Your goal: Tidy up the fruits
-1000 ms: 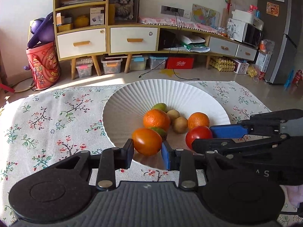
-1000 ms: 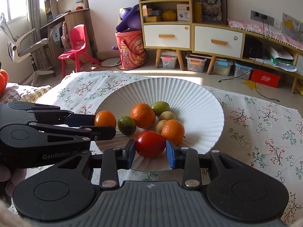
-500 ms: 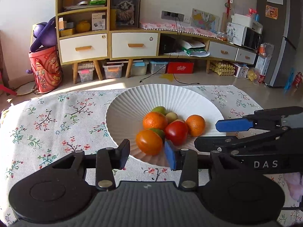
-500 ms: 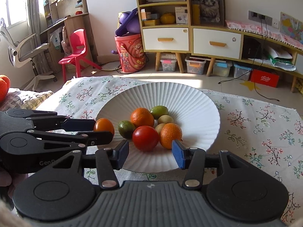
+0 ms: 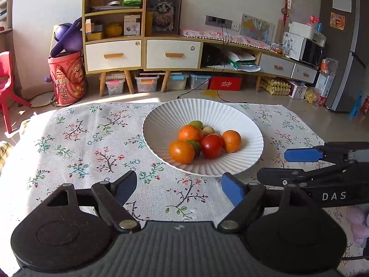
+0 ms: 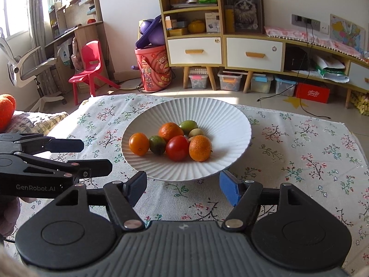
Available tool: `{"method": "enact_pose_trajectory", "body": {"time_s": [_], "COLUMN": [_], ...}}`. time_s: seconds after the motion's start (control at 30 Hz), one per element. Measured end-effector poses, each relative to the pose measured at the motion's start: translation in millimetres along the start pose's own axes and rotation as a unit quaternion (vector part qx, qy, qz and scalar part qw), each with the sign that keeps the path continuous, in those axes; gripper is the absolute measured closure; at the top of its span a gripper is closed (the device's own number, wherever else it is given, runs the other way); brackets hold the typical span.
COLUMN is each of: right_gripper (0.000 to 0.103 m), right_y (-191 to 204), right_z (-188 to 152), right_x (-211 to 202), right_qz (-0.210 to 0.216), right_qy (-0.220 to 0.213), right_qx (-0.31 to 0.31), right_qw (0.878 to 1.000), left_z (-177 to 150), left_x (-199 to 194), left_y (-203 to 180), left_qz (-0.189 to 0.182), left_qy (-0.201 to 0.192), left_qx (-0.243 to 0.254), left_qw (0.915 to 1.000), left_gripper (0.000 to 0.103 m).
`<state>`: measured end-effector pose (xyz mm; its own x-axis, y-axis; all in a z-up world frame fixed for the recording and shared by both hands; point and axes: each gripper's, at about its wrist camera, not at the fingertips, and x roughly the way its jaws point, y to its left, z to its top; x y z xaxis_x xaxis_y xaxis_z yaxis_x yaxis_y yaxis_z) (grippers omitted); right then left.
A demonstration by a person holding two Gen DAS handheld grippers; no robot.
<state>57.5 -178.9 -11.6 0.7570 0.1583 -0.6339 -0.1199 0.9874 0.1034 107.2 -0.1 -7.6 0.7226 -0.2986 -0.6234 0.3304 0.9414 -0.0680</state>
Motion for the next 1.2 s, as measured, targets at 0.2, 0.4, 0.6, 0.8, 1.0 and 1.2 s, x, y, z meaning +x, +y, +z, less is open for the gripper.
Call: {"method": "enact_pose_trajectory", "body": {"time_s": [0.2, 0.4, 0.6, 0.8, 1.0, 1.2], "right_gripper": [0.025, 0.017, 0.007, 0.001, 0.001, 0.001], "right_y": [5.9, 9.4, 14.9, 20.5, 25.3, 28.3], "right_z": [-13.3, -19.9, -27.7, -28.7, -26.9, -29.8], "right_x": [-11.5, -24.1, -40.4, -51.2, -47.6, -42.4], "right_qz": [-0.016, -0.058, -0.098, -0.105, -0.109, -0.110], "right_qy": [0.015, 0.023, 0.013, 0.002, -0.003, 0.007], "right_qx": [0.014, 0.034, 0.048, 0.056, 0.041, 0.032], "right_qw": [1.000, 0.997, 0.994, 0.993, 0.993, 0.993], "left_z": [-7.6, -19.7, -28.1, -36.3, -37.9, -37.4], "left_x": [-18.0, -34.8, -45.5, -52.6, -54.2, -53.8], "left_y": [-4.1, -6.7, -11.5, -15.6, -17.7, -18.1], "left_qz": [0.026, 0.055, 0.081, 0.096, 0.098, 0.097], "left_qy": [0.001, 0.017, 0.033, 0.039, 0.039, 0.038], "left_qx": [-0.027, -0.052, -0.062, -0.060, -0.058, -0.058], "left_qw": [0.9993, 0.9970, 0.9942, 0.9928, 0.9927, 0.9928], "left_gripper": [0.013, 0.011, 0.011, 0.011, 0.011, 0.011]}}
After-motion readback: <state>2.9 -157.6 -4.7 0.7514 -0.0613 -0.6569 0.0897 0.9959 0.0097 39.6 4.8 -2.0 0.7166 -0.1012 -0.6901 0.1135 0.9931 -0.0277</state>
